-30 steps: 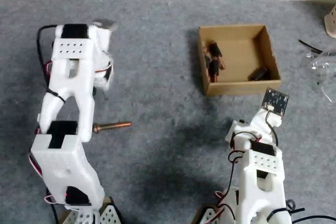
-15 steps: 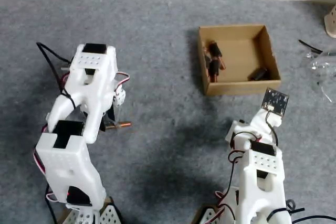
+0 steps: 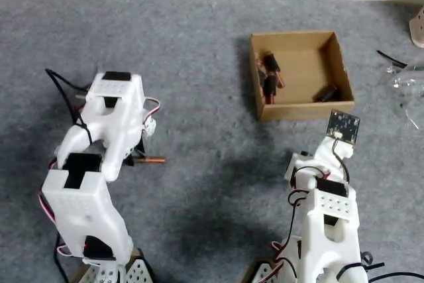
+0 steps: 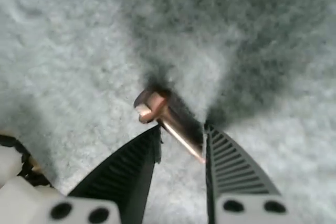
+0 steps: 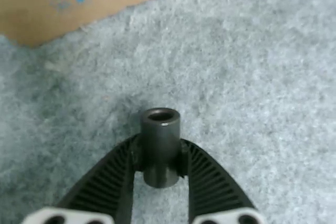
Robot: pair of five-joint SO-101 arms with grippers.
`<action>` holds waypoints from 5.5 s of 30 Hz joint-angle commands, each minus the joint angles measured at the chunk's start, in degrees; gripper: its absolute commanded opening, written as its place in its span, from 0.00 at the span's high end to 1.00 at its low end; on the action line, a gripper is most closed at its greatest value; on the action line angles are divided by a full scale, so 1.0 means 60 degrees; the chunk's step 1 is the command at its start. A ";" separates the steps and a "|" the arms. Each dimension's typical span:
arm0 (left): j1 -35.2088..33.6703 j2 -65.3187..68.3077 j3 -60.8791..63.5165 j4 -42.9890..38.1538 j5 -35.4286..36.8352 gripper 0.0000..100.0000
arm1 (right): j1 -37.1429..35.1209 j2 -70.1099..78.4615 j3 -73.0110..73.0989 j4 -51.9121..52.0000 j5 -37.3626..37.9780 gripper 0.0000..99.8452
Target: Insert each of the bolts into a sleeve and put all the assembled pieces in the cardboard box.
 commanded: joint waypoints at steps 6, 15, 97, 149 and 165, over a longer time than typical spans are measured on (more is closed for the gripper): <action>-0.0110 -0.0125 0.0755 -0.0689 0.0088 0.86 | -0.0022 0.0007 -0.0051 -0.0271 0.0132 1.00; -0.0212 -0.0081 0.0828 -0.0938 0.0527 0.86 | -0.0022 0.0007 -0.0051 -0.0271 0.0132 1.00; -0.0491 -2.0872 0.9795 -0.2037 -0.7473 0.99 | -0.0022 -0.0081 -0.0007 -0.0623 0.0147 1.00; 0.1502 -2.0681 1.4234 -0.7487 -0.7429 0.99 | -0.8432 -0.0095 0.1282 -0.8799 -0.0381 1.00; 0.0828 -2.0696 1.1875 -1.1209 -0.5758 0.99 | -0.9429 -0.0095 0.2821 -1.2051 0.2755 1.00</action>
